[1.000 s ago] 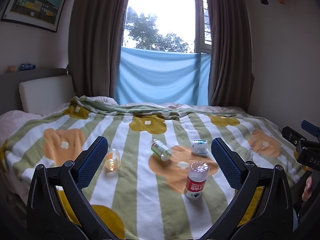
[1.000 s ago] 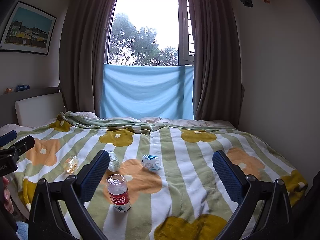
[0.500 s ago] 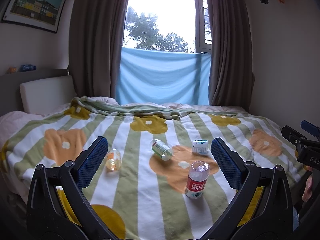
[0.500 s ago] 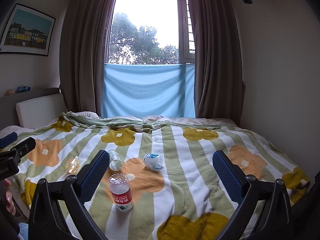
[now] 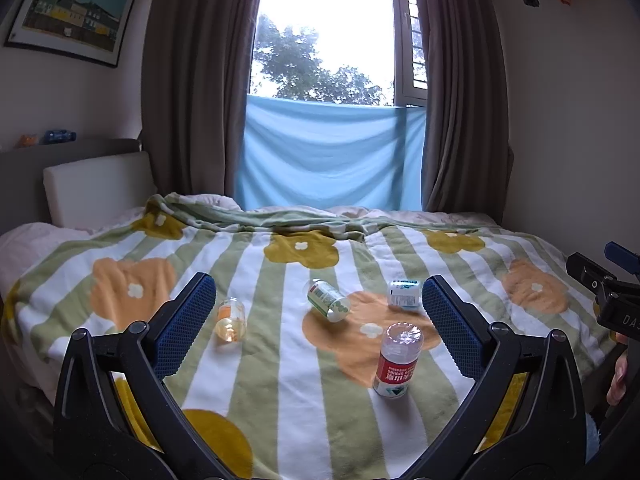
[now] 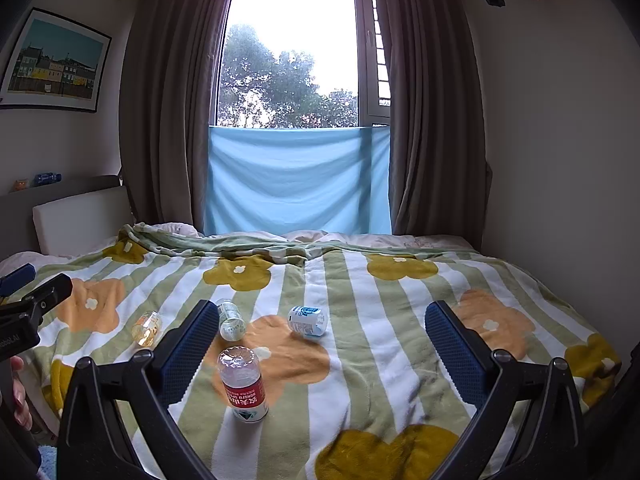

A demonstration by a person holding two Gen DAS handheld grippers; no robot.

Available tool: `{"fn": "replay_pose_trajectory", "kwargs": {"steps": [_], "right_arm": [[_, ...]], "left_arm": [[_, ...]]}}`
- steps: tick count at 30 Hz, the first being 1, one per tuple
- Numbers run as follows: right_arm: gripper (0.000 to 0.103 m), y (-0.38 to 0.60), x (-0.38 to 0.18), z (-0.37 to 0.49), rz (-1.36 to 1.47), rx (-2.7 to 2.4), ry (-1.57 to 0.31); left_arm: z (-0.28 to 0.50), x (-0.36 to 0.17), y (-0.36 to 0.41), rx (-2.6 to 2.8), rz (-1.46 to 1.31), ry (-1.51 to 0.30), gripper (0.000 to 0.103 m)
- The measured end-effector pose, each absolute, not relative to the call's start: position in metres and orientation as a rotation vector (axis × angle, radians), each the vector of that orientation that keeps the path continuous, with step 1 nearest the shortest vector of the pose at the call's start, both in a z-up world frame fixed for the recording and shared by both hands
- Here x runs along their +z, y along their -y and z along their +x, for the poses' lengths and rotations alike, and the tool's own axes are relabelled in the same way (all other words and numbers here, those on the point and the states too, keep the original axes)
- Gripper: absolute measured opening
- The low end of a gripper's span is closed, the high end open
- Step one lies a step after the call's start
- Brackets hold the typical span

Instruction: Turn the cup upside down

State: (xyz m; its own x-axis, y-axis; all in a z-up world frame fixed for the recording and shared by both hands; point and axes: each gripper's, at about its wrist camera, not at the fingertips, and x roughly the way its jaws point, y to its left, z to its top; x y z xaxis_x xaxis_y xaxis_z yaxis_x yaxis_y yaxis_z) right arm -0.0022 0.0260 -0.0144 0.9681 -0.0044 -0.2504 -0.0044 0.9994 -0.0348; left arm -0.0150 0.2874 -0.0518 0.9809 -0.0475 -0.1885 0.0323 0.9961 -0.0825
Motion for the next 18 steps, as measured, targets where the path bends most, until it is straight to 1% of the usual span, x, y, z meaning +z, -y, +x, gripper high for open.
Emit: {"fn": "replay_pose_trajectory", "kwargs": {"steps": [18], "right_arm": [[0.103, -0.0277, -0.0154, -0.0025, -0.035, 0.001, -0.256]], "left_arm": [[-0.0142, -0.0467, -0.2895, 0.012, -0.071, -0.188, 0.103]]}}
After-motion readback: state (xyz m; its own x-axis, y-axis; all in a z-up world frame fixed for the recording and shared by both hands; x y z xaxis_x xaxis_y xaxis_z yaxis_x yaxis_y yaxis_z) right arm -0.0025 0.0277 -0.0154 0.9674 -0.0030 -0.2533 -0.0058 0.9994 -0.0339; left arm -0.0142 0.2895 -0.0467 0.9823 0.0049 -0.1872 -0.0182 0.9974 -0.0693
